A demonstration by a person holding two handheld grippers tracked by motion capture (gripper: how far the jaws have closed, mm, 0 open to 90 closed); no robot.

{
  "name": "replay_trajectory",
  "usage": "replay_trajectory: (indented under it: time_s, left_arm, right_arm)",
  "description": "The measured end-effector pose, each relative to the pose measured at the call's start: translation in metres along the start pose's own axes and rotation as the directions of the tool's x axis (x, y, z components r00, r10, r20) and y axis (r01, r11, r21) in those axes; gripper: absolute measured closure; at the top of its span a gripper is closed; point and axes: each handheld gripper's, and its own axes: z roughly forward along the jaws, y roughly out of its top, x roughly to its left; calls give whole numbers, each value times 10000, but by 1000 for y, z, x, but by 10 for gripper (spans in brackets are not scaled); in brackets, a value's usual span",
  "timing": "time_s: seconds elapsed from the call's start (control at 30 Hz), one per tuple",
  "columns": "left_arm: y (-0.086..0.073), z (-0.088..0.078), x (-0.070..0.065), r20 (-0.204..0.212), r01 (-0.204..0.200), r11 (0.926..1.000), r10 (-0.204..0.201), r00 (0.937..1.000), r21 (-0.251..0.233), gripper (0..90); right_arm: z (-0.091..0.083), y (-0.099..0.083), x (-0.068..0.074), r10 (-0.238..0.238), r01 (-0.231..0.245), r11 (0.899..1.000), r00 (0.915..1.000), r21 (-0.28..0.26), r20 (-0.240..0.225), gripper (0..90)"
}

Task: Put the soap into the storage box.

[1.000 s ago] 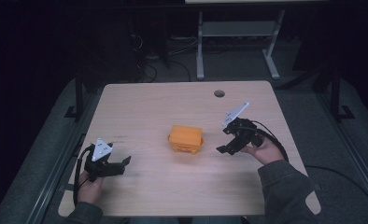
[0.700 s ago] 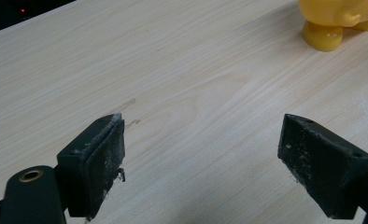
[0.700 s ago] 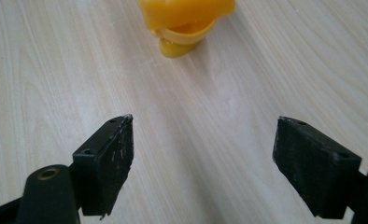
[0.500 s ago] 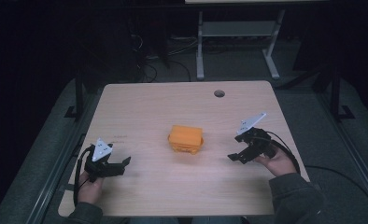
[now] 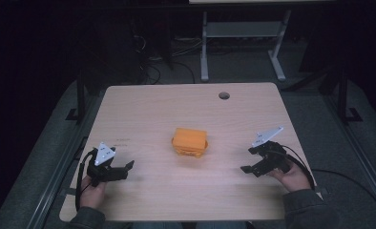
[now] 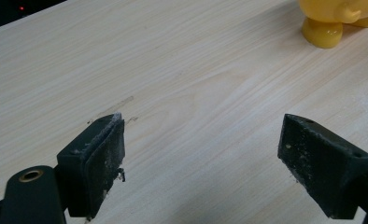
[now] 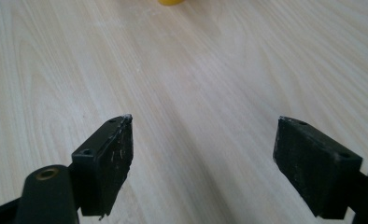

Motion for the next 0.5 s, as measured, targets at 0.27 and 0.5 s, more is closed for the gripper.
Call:
replay_trajectory:
  time_s: [0.27, 0.5]
  left_arm:
    - [0, 1, -1, 23, -125, 9999, 125, 9999, 23, 141]
    - [0, 1, -2, 25, -104, 9999, 104, 9999, 59, 141]
  right_arm:
    - [-4, -26, 7, 207, -200, 9994, 9995, -291, 255, 182]
    - [-9, -51, 21, 625, -588, 9967, 9958, -558, 675, 141]
